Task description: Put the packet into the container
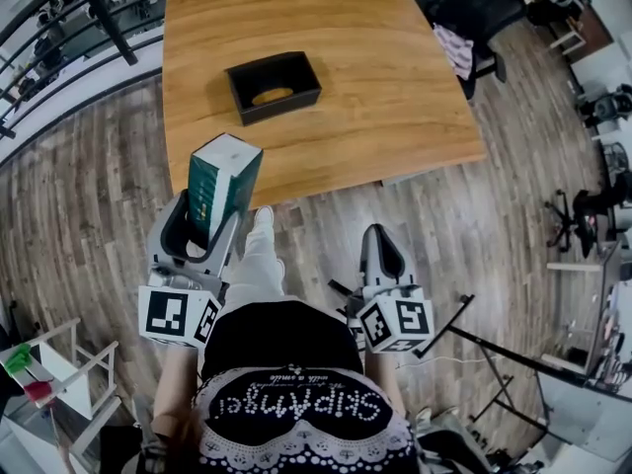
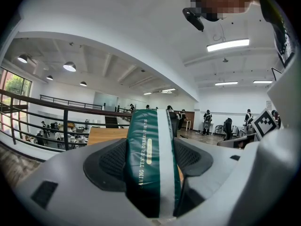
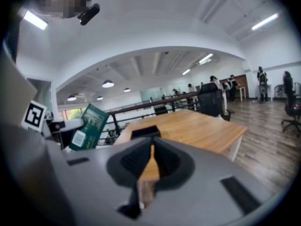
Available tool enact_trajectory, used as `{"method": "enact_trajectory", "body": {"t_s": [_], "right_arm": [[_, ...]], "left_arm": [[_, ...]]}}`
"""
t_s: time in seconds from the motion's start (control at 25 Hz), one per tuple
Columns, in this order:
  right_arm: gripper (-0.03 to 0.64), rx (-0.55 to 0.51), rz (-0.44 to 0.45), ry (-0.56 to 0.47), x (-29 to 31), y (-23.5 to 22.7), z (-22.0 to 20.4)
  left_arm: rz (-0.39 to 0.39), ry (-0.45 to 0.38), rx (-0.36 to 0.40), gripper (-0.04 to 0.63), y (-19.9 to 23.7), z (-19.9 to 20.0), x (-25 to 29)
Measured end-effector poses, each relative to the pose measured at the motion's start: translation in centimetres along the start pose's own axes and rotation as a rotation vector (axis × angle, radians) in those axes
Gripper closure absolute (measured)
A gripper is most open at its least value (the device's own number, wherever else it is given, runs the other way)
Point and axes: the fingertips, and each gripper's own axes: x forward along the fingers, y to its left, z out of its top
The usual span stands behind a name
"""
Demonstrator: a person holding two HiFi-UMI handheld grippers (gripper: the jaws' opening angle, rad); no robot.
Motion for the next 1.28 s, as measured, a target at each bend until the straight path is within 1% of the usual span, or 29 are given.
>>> {"method": "enact_trajectory", "body": {"t_s": [0.32, 0.68, 0.84, 1.04, 1.28], "right_arm": [[0.575, 0.014, -0.001, 0.025, 4.6, -0.6, 1.0], [0.575, -0.017, 0.027, 0.015, 12.5, 0.5, 5.1], [0.575, -0.014, 0.026, 0.022, 15.6, 0.7, 6.3], [0.575, -0.005, 0.029, 0.038, 18.7, 0.7, 6.4], [0.577, 0.002, 0.039, 0.058, 20.9, 2.0, 6.2]], "left_arm": [[-0.01, 0.019, -0.003, 0.256, 2.0, 0.3, 4.5], [-0.009, 0.007, -0.005, 0.258, 6.6, 2.2, 10.6], [-0.005, 0.004, 0.0, 0.258, 8.6, 3.0, 13.2], [0.002, 0.024, -0.008, 0.258, 10.6, 2.9, 15.6], [0.004, 0.039, -0.005, 0.258, 12.5, 2.5, 16.3]]}}
